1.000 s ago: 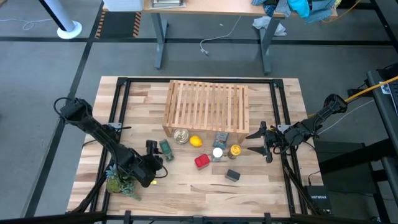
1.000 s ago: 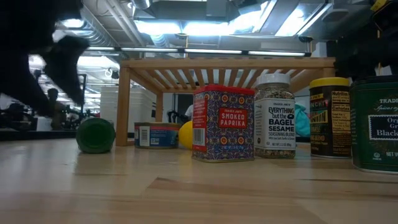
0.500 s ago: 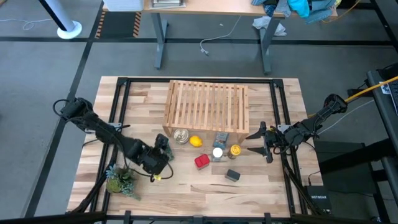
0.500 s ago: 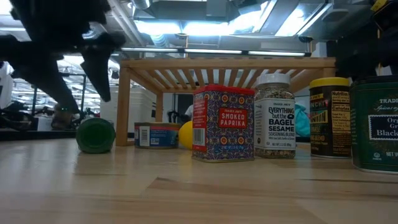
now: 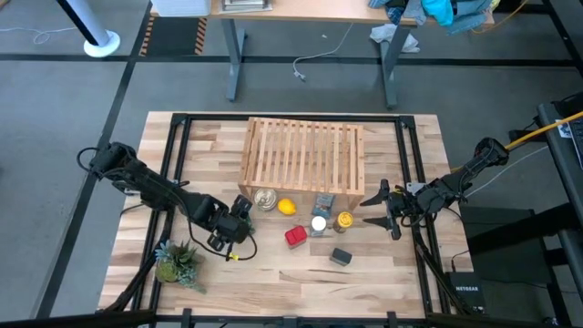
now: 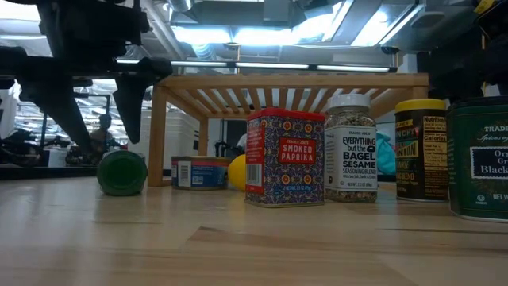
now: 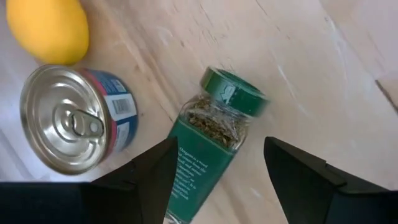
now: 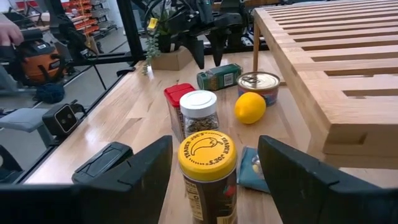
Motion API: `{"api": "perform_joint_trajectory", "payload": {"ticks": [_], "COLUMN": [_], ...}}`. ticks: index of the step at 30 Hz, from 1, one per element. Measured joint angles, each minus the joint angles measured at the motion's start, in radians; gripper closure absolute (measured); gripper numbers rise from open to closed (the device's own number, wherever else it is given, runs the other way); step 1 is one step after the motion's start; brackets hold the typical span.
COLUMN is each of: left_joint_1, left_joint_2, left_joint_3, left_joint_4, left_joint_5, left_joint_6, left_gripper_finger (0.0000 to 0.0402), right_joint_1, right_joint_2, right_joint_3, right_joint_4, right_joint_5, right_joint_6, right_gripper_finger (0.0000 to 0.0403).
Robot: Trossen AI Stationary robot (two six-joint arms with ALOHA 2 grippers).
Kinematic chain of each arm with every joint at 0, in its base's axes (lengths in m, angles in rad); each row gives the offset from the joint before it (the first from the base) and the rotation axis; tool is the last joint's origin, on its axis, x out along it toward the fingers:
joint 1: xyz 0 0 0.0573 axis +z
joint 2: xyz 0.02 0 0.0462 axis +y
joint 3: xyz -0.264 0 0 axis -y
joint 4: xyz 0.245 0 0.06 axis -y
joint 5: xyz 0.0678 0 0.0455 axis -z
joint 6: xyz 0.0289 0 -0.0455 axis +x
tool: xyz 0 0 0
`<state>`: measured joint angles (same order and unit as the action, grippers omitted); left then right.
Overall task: Shelf spices
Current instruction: Put the green seasoning bottle on the shelf
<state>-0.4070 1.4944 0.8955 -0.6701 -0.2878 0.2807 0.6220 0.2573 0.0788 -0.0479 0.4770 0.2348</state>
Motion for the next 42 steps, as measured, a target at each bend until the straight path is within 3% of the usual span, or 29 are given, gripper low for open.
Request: {"api": "perform_joint_trajectory", "payload": {"ticks": [17,27,42], "left_joint_1": [0.057,0.052,0.029], "left_joint_2": [0.109,0.117,0.122], "left_joint_3": [0.005,0.003,0.06], "left_joint_4": [0.01,0.006,-0.04], "left_joint_5": [-0.005,0.0,-0.086], "left_joint_6": [0.208,0.207,0.273], "left_gripper_finger": [0.0169,0.0169,0.0169], "right_joint_1": [0.0,0.0,0.0], "right_joint_2": [0.0,0.0,0.0], "right_joint_3": [0.0,0.0,0.0], "right_joint_4": [0.001,0.001,0.001], "right_joint_5": [0.0,0.0,0.0], "right_joint_6": [0.0,0.003,0.025], "right_gripper_finger": [0.0159,0.0159,0.0159]}}
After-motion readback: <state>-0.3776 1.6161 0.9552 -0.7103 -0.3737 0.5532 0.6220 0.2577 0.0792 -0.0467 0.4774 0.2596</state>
